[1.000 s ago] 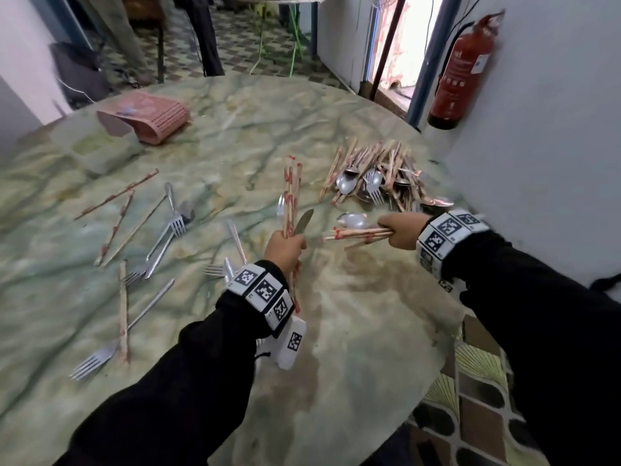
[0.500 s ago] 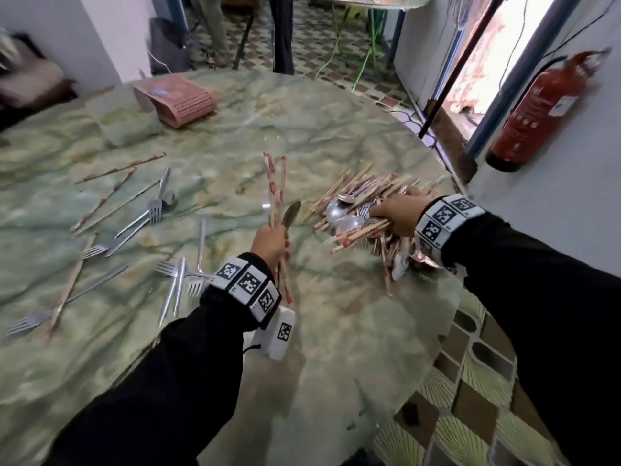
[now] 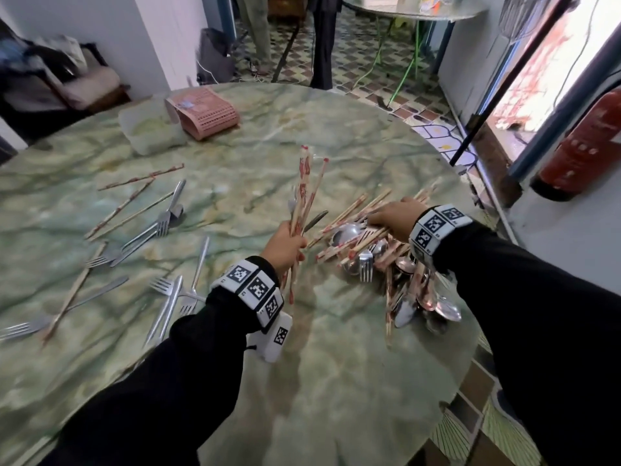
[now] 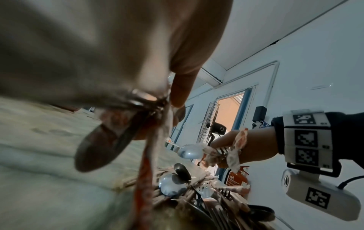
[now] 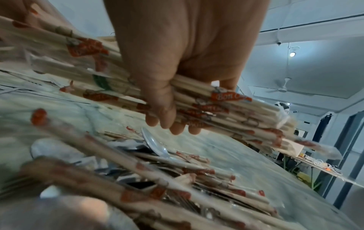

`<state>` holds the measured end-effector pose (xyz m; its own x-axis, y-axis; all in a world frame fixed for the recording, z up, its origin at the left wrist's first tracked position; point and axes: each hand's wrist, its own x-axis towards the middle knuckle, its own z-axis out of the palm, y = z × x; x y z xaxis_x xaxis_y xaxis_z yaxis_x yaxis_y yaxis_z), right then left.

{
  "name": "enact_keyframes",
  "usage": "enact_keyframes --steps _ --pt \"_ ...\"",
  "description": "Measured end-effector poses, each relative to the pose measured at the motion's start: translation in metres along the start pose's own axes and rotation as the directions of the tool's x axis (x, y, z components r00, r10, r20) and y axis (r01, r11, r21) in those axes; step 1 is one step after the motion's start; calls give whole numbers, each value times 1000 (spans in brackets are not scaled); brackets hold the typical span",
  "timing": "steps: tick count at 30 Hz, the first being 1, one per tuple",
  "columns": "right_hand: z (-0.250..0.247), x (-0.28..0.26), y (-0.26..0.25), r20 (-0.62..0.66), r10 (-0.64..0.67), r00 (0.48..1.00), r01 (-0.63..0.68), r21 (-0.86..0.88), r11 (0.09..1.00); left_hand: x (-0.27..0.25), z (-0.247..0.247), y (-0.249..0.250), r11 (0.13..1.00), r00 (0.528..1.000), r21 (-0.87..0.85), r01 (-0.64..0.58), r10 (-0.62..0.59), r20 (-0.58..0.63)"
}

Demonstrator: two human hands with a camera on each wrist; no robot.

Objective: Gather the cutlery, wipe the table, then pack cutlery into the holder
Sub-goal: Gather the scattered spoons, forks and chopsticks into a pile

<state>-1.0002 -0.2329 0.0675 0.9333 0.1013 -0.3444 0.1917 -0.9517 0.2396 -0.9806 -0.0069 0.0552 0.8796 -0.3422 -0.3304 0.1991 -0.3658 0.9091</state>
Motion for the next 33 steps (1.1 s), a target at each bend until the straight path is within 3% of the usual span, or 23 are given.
enact_keyframes --steps 10,16,19,22,26,29,31,33 --pt "18 31 25 75 -132 988 122 123 985 27 12 6 999 994 -28 -22 19 -110" --pt "26 21 53 -11 -131 991 129 241 962 43 24 24 980 987 166 -109 126 -97" --pt "32 7 73 -66 -56 996 77 377 923 53 29 42 903 973 367 -222 232 18" --pt "45 -8 94 -65 51 997 -16 451 893 63 40 64 687 937 637 -348 272 218" --pt "64 -24 118 -44 148 988 -105 507 856 80 65 87 183 846 845 -503 303 439" --pt "73 -34 126 -17 171 985 -140 500 855 88 88 98 -123 786 804 -581 172 594" --pt "77 -38 129 -19 182 983 -150 489 859 92 103 101 -277 745 734 -621 84 662" --pt "80 -39 130 -31 184 982 -143 512 847 93 114 98 -448 666 607 -656 33 745"
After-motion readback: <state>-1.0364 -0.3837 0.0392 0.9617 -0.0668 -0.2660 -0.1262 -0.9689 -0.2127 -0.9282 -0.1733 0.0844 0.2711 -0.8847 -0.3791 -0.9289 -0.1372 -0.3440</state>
